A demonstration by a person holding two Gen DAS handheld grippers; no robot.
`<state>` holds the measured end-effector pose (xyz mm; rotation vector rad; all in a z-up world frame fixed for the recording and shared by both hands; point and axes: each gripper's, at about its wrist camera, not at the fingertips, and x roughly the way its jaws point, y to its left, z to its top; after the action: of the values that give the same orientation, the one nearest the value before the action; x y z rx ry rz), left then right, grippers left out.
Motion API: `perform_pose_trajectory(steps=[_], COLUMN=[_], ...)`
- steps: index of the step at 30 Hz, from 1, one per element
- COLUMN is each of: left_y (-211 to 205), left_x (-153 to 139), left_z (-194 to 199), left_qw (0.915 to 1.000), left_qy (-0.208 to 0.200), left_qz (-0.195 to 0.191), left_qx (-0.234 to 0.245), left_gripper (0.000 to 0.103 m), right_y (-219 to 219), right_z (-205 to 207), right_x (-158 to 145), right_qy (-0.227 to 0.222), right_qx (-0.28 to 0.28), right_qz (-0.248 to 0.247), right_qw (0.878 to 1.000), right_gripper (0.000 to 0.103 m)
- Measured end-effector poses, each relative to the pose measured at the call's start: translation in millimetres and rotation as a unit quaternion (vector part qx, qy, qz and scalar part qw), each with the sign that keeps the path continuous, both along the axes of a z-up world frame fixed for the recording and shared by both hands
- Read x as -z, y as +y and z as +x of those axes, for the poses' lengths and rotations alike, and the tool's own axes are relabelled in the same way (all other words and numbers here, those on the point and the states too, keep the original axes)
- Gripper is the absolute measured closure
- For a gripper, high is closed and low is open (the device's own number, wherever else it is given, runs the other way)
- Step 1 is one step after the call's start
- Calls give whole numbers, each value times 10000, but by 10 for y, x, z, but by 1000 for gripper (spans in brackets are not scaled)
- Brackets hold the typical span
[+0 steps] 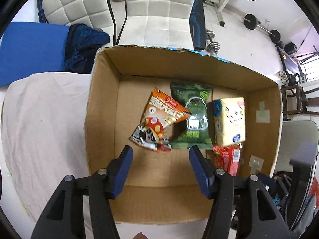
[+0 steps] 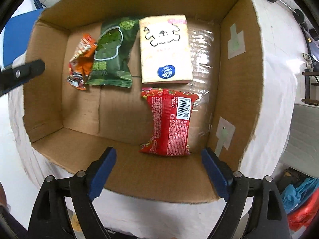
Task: Organize soft objects
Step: 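Lower both bags into the box and open both tools, then grasp the lilac sock with the right tool while the left grasps the blue milk stick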
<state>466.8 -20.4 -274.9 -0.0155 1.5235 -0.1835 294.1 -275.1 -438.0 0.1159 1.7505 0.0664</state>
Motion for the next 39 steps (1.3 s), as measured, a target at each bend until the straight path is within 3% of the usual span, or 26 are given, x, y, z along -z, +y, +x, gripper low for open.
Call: perform_pose_trajectory(steps=[1,2,4,9,11,22,31,35,39], left_y=[-4,4,20,47,75,152,187,247,354], left_x=[-46,-91,-184,-369,-426,-891,-1174,-1102,-676], left_z=[-27,-64,-135,-338,-416,-958,-1369,-1480,-1564], left_qw=[10000,9999,9996,9986,9984,9898,9830,9831,9885], left_qy=[-66,-135,-284,-521,-569,-1393,-1798,-1731,-1147], left_qz=[-3,-13,1,48,-19,18,-63,-81,-126], left_qx=[-4,-7,-14,-11,-67,-294,-356,-589,-974], left_gripper=[45,38,16,11,4,4,4,4,4], right_y=[11,9,16,-79,-106,-50,-77,-144,-247], right_z=[-12,-53,-73,-162,-206,-661,-981,-1095,-1193], right_x=[-47,-80,-173,-435,-569,-1243,-1608,-1592,-1248], right_qy=[-48,-90,-220,-558,-722,-1851,-2290,-2234,-1799], right_qx=[14,35,91,228,239,337,417,551,744], right_qz=[21,38,32,-11,-83,-209,-118,-27,104], right_qw=[10000,9999,9997,9982,9971,9819,9725,9732,9808], right_gripper=[14,12,0,0,0,0,0,0,0])
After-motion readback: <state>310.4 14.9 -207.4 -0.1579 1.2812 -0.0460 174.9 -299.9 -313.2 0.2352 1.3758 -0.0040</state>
